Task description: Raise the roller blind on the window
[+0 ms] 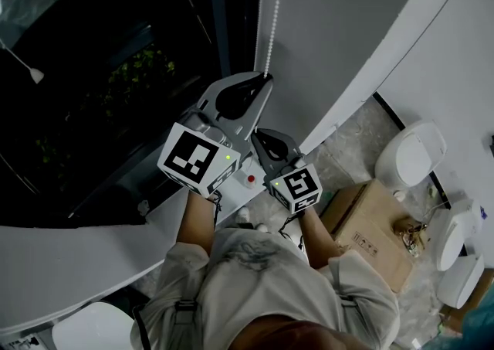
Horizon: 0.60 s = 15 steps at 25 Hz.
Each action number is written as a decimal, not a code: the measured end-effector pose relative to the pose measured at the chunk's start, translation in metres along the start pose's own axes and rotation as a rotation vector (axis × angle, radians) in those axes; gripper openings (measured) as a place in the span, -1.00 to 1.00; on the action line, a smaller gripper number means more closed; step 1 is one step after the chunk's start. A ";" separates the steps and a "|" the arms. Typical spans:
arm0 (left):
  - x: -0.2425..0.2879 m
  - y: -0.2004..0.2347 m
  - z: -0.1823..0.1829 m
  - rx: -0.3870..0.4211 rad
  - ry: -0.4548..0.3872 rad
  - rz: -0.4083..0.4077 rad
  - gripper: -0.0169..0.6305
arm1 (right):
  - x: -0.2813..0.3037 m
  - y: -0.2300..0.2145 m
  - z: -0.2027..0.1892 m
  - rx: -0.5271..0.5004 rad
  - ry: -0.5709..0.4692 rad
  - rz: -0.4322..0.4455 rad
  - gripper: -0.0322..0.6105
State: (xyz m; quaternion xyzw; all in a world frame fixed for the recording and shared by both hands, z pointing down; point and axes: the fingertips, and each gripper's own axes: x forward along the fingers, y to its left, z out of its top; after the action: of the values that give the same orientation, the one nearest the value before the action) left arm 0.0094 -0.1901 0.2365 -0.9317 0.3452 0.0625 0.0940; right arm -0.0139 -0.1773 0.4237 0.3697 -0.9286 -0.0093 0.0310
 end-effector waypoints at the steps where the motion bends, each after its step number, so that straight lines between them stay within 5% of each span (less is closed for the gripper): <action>1: -0.001 0.001 0.000 -0.002 -0.006 0.008 -0.91 | 0.000 0.000 0.000 0.000 0.000 -0.001 -0.87; 15: -0.009 0.006 -0.039 -0.072 0.028 0.049 -0.91 | 0.009 0.005 -0.031 0.004 0.065 0.001 -0.87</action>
State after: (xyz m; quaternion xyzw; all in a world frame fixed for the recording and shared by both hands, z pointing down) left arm 0.0005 -0.1968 0.2750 -0.9266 0.3665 0.0642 0.0542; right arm -0.0223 -0.1798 0.4556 0.3694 -0.9273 0.0047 0.0603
